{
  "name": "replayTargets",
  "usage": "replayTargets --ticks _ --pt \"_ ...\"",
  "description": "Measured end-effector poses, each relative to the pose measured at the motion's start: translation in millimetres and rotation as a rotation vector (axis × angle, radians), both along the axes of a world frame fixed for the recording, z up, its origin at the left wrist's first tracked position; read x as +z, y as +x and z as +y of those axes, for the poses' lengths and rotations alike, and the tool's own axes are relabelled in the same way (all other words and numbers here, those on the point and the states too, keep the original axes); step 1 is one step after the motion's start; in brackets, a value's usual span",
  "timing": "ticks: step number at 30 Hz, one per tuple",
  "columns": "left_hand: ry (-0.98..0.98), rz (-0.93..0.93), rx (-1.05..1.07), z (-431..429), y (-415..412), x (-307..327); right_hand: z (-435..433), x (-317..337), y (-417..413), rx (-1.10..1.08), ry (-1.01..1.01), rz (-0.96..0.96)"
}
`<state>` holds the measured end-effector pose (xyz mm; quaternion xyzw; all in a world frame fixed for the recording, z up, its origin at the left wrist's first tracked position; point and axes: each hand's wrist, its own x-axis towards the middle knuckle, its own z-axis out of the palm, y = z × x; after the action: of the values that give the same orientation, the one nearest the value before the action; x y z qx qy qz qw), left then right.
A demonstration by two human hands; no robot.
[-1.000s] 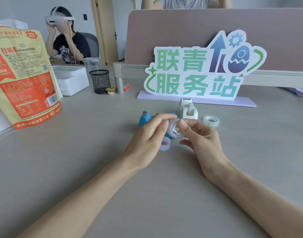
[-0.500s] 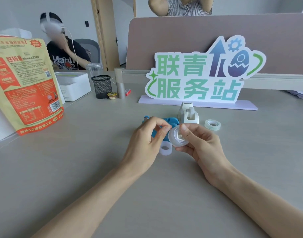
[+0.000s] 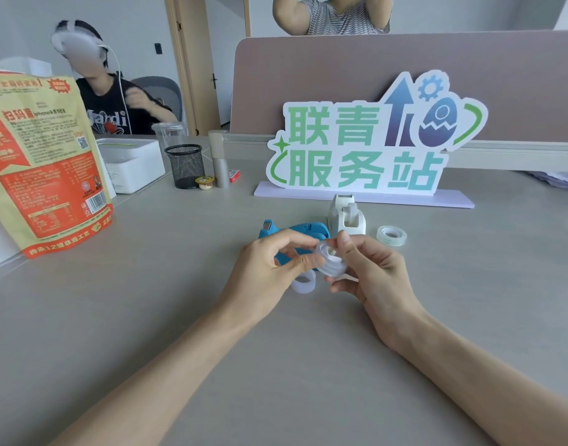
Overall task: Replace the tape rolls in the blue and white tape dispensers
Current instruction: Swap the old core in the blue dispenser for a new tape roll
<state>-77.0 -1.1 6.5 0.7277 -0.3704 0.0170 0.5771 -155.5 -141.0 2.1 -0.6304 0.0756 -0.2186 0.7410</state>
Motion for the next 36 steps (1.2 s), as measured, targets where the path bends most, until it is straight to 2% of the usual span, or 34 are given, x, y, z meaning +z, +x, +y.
replayTargets --ticks 3,8,10,14,19,22,27,31,36 --pt "0.003 0.011 0.036 -2.6 2.1 -5.6 -4.4 1.0 1.2 0.038 0.089 0.042" --pt "0.01 -0.031 0.105 -2.9 5.6 -9.0 -9.1 -0.9 1.8 0.18 0.205 -0.005" --pt "0.002 -0.043 0.12 -2.3 6.7 -8.0 -7.2 -3.6 2.6 0.161 0.119 0.008" --pt "0.0 -0.079 0.145 -2.4 6.1 -9.9 0.0 -10.3 4.9 0.009 -0.184 -0.026" --pt "-0.064 -0.08 0.222 -3.8 7.3 -5.2 3.3 -9.4 10.5 -0.083 -0.297 -0.088" --pt "-0.12 -0.041 0.289 -10.0 14.9 -1.0 3.4 -4.4 19.7 -0.201 -0.491 -0.107" --pt "-0.027 -0.243 0.362 -18.9 41.1 -10.9 -7.8 -0.2 47.8 -0.317 -0.69 -0.103" --pt "-0.035 -0.313 0.414 -21.9 56.7 -20.2 -14.8 -7.4 60.4 -0.296 -0.728 -0.083" --pt "0.01 -0.221 0.394 -24.3 61.2 -22.6 -19.2 -10.0 65.1 -0.219 -0.649 -0.035"
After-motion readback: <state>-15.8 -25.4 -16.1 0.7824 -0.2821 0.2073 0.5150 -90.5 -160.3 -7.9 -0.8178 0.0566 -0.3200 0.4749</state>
